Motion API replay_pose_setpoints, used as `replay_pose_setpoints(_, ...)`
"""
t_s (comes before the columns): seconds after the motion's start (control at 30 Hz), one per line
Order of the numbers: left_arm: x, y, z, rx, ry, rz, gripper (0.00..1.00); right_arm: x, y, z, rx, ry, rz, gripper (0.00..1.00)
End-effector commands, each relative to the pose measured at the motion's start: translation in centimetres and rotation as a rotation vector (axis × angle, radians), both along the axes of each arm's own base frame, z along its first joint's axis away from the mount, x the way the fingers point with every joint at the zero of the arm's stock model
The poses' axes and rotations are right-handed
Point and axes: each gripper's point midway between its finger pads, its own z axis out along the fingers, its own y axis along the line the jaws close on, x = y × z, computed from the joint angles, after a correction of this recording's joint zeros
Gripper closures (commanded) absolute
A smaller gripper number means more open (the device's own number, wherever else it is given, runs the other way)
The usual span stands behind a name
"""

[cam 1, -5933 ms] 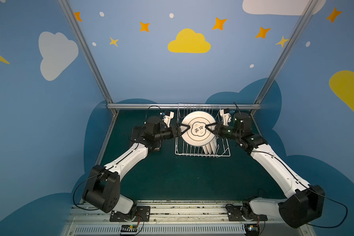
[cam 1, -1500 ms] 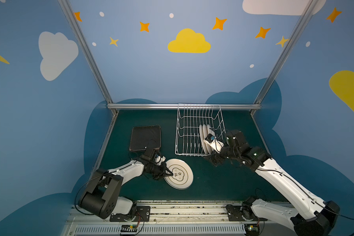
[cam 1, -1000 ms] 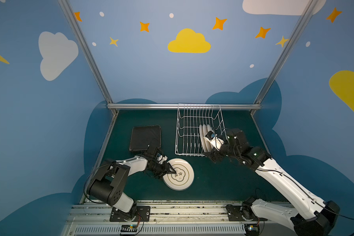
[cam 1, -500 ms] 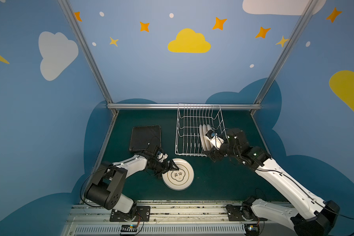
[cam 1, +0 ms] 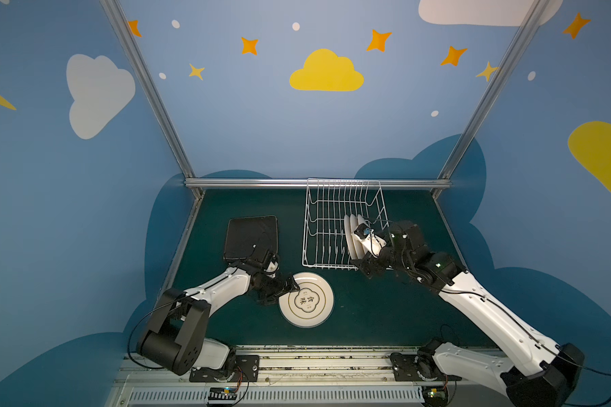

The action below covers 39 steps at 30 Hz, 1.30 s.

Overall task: Unload the plates from the dish rack
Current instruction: 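Raise the left gripper and move it into the rack toward the red-printed plates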

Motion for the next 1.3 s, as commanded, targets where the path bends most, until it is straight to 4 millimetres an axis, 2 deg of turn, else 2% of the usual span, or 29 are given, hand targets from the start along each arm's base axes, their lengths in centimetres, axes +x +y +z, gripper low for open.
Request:
replay_pose_setpoints(0.0, -0.1, 2.1, 0.2, 0.104, -0.01, 0.054, 0.01, 0.4, 0.4, 1.3, 0.025, -0.03, -0.004, 0.09)
replay_pose_setpoints(0.13, 0.6, 2.7, 2.2, 0.12, -0.083, 0.092, 0.01, 0.7, 0.2, 1.3, 0.026, -0.029, -0.033, 0.09)
replay_pose_setpoints(0.27, 2.7, 3.5, 6.3, 0.123, -0.274, 0.146, 0.01, 1.3, -0.3, 1.9, 0.036, -0.066, -0.074, 0.09)
replay_pose_setpoints(0.5, 4.7, 3.8, 13.5, 0.14, -0.469, 0.129, 0.01, 1.7, -0.8, 3.5, 0.1, -0.084, -0.14, 0.08)
replay_pose_setpoints(0.63, 6.1, 3.0, 17.8, 0.101, -0.574, 0.108, 0.01, 1.8, -1.3, 3.9, 0.123, -0.07, -0.183, 0.08)
replay_pose_setpoints(0.73, 6.9, 1.7, 19.9, 0.052, -0.614, 0.069, 0.01, 1.8, -1.9, 4.5, 0.15, -0.067, -0.219, 0.08)
replay_pose_setpoints(0.9, 8.5, -0.9, 21.4, -0.006, -0.635, -0.012, 0.01, 2.1, -2.9, 4.6, 0.18, -0.029, -0.272, 0.08)
replay_pose_setpoints(1.07, 10.1, -4.3, 22.5, -0.075, -0.664, -0.086, 0.02, 2.1, -4.0, 4.4, 0.205, 0.014, -0.319, 0.08)
replay_pose_setpoints(1.27, 11.8, -8.7, 22.4, -0.106, -0.66, -0.174, 0.02, 1.9, -5.1, 4.5, 0.262, 0.02, -0.356, 0.08)
